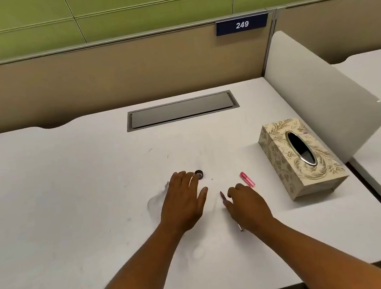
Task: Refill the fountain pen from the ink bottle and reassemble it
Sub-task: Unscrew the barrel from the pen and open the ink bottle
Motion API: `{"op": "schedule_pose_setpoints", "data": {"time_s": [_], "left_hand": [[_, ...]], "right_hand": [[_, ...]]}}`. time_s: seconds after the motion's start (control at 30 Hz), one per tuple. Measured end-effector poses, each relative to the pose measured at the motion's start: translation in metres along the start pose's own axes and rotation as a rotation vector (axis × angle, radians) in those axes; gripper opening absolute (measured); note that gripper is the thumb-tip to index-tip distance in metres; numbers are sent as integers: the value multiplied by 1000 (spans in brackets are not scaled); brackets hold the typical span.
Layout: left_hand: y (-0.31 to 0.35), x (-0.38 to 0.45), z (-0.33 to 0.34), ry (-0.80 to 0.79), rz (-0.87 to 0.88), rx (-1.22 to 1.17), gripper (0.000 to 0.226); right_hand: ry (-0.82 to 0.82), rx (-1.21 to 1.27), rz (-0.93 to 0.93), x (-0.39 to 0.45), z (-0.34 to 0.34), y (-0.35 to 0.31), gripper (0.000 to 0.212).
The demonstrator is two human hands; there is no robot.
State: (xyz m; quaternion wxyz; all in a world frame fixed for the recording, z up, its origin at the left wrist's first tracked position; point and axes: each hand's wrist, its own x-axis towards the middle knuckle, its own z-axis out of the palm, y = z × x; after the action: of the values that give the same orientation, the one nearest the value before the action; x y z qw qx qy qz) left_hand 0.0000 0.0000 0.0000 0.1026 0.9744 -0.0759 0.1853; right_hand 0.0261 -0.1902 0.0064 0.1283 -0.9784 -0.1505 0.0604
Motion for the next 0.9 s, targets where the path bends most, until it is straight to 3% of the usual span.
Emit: {"op": "schedule_pose_setpoints", "data": {"time_s": [0.2, 0.33, 0.5, 0.63, 0.77, 0.9], "left_hand": [[-1, -13, 0, -18, 32, -102, 35], [4, -29, 0, -123, -155, -306, 40], [4, -38, -10, -118, -356, -485, 28], [2, -34, -7, -107, -399, -574, 28], [15, -18, -15, -139, -668, -884, 23], [23, -4, -26, -109, -813, -1155, 26]], "right_hand": [[-90, 31, 77, -10, 8, 5, 29], [-92, 97, 147, -9, 12, 6, 23], [-24, 306, 218, -6, 11, 4, 20], [33, 383, 184, -4, 8, -8, 20], [109, 437, 111, 0, -1, -25, 19], [167, 470, 26, 4, -13, -41, 18]]}}
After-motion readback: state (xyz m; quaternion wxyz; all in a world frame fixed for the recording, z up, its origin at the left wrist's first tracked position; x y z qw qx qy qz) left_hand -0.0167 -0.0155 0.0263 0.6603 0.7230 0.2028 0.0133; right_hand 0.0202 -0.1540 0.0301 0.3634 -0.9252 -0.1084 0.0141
